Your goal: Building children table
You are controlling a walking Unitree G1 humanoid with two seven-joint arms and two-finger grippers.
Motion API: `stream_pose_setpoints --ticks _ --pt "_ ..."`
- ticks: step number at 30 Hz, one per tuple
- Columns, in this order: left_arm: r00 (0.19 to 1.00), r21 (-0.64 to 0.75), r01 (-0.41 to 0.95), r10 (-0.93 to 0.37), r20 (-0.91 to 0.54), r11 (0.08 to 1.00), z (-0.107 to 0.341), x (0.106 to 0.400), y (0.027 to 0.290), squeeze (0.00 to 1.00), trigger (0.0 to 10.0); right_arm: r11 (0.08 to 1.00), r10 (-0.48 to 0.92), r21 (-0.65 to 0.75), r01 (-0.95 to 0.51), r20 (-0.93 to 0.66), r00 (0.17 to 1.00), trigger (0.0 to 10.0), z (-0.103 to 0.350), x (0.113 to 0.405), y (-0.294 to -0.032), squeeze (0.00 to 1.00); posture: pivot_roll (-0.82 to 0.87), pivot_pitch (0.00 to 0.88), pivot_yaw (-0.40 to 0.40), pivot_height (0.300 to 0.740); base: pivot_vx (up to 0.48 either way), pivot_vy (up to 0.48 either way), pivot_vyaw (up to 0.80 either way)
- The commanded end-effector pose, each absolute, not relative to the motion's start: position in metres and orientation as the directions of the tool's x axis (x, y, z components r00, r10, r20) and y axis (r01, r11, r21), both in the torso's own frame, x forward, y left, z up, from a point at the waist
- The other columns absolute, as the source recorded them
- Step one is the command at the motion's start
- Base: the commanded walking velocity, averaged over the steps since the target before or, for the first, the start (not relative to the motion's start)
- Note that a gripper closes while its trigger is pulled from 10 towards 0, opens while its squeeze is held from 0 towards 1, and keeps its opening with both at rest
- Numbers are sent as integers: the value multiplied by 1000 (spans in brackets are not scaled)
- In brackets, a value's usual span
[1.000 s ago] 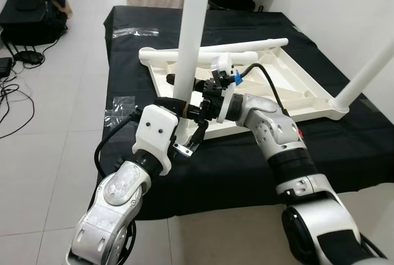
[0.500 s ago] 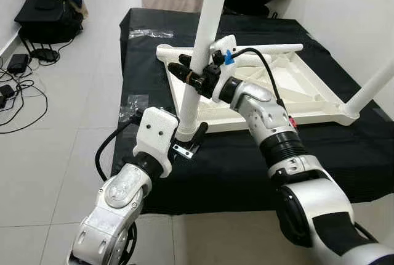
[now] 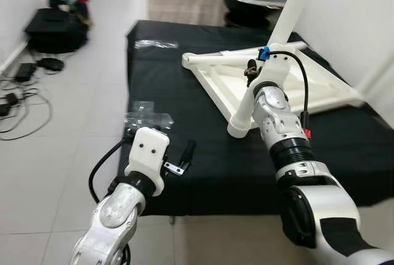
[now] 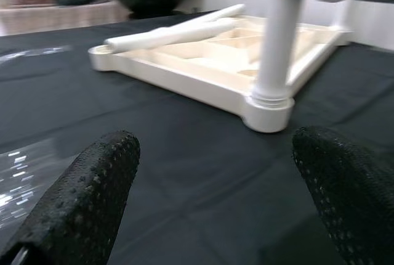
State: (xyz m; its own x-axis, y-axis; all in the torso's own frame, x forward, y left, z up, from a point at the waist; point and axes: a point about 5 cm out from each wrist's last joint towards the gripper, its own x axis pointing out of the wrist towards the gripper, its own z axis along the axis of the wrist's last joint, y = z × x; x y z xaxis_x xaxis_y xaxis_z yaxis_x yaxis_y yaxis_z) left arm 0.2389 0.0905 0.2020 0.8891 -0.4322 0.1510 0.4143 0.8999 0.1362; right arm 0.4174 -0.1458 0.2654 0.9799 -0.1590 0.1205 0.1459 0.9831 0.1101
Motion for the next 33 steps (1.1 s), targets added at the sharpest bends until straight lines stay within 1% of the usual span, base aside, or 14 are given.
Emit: stream_pose_setpoints --ticks 1,5,6,7,8,10,13,14,16,18,20,22,28,33 --pt "890 142 409 -428 156 902 203 237 90 0 10000 991 -73 124 58 123 990 10000 270 420 -137 0 64 113 -134 740 0 0 0" --pt "888 144 410 -430 162 901 204 238 90 0 10000 989 14 146 -35 140 990 10000 275 421 -123 0 63 114 -133 740 0 0 0" --pt "886 144 412 -432 167 900 206 238 89 0 10000 983 74 154 -98 152 986 10000 278 421 -115 867 63 117 -135 740 0 0 0" --pt "886 144 412 -432 167 900 206 238 89 0 10000 983 74 154 -98 152 986 10000 278 421 -115 867 63 117 -135 740 0 0 0" --pt "884 143 415 -435 172 899 207 239 88 0 10000 972 136 170 -162 152 979 10000 279 421 -110 1000 64 117 -136 740 0 0 0" --pt "879 149 417 -440 183 896 211 240 87 0 10000 915 304 218 -339 180 936 10000 288 420 -101 1000 69 122 -139 740 0 0 0" --pt "878 150 417 -440 187 896 212 241 87 0 10000 893 350 228 -388 189 917 10000 291 419 -99 1000 69 122 -139 740 0 0 0" --pt "878 153 416 -440 189 896 213 241 87 0 10000 842 445 234 -486 206 871 10000 295 417 -95 0 67 124 -138 740 0 0 0" --pt "877 155 416 -440 191 896 213 241 88 0 10000 775 558 199 -600 231 797 10000 297 412 -91 0 67 126 -138 740 0 0 0" --pt "876 160 416 -441 193 895 214 242 88 0 10000 593 779 48 -804 218 588 10000 288 396 -85 0 69 126 -140 740 0 0 0" --pt "876 160 416 -441 193 895 214 242 88 0 10000 593 779 48 -804 218 588 10000 288 396 -85 0 69 126 -140 740 0 0 0" --pt "875 160 416 -442 196 895 215 242 88 0 10000 477 873 -58 -877 150 464 10000 273 386 -83 0 70 127 -139 740 0 0 0" --pt "872 161 419 -446 202 893 217 241 87 0 10000 440 898 -108 -891 67 435 10000 254 383 -79 0 72 128 -137 740 0 0 0" --pt "868 162 424 -451 210 891 219 241 86 0 10000 589 804 -123 -799 -3 594 10000 237 395 -75 0 75 132 -138 740 0 0 0"
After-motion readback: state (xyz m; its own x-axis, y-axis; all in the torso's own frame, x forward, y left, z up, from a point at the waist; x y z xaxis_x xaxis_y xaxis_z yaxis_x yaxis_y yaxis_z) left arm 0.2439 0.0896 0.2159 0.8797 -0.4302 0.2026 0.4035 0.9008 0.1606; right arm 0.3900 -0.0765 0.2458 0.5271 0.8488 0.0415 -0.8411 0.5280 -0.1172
